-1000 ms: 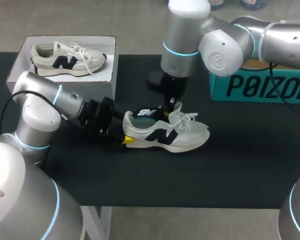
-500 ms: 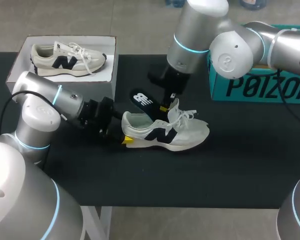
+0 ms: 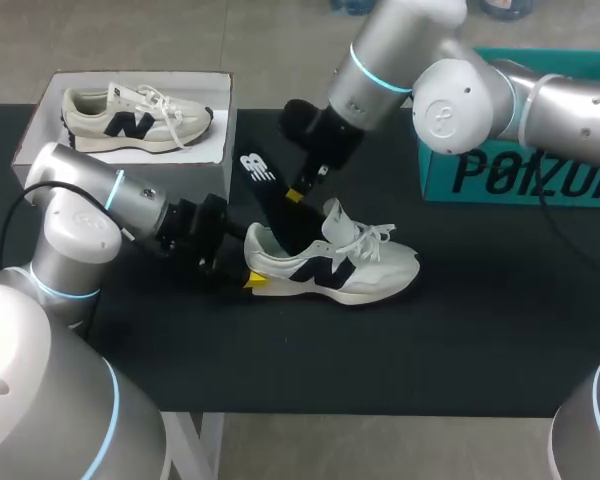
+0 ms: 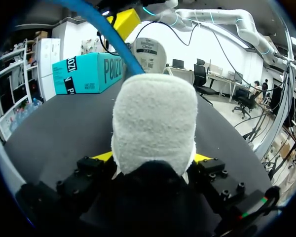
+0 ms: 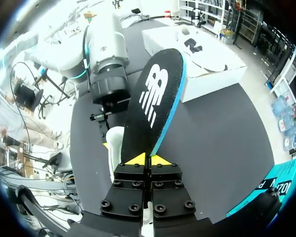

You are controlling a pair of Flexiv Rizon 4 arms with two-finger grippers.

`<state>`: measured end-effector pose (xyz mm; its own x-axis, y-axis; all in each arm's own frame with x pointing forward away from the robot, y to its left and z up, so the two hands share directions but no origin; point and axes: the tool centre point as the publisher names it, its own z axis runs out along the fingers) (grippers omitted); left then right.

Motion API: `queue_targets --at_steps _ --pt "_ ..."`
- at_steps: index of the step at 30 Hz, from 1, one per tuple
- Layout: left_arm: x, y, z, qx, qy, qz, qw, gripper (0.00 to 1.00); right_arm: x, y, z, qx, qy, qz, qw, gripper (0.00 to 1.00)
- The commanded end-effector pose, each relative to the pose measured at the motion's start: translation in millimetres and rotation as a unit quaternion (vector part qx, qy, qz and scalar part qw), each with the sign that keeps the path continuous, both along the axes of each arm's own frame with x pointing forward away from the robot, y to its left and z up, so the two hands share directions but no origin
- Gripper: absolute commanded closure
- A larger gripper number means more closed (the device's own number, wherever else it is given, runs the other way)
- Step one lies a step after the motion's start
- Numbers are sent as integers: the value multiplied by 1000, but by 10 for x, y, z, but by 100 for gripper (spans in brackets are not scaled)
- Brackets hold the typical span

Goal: Take the shoe out of the shoebox, open the shoe tongue, remove and reinsert the insole, then place the shoe into the shoebox

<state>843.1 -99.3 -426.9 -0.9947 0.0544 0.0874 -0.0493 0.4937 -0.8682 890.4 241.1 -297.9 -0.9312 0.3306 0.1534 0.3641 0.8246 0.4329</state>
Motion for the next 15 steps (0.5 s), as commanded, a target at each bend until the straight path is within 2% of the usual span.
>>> queue_targets --at_steps 1,8,15 --pt "-5 -8 -40 0 0 0 1000 100 -1 -93 311 2 -3 -7 1000 100" --pt "-5 -8 -40 0 0 0 1000 100 -7 -25 948 25 5 -31 999 100" --pt "-5 -8 -40 0 0 0 1000 100 -60 44 1456 41 7 -34 999 100"
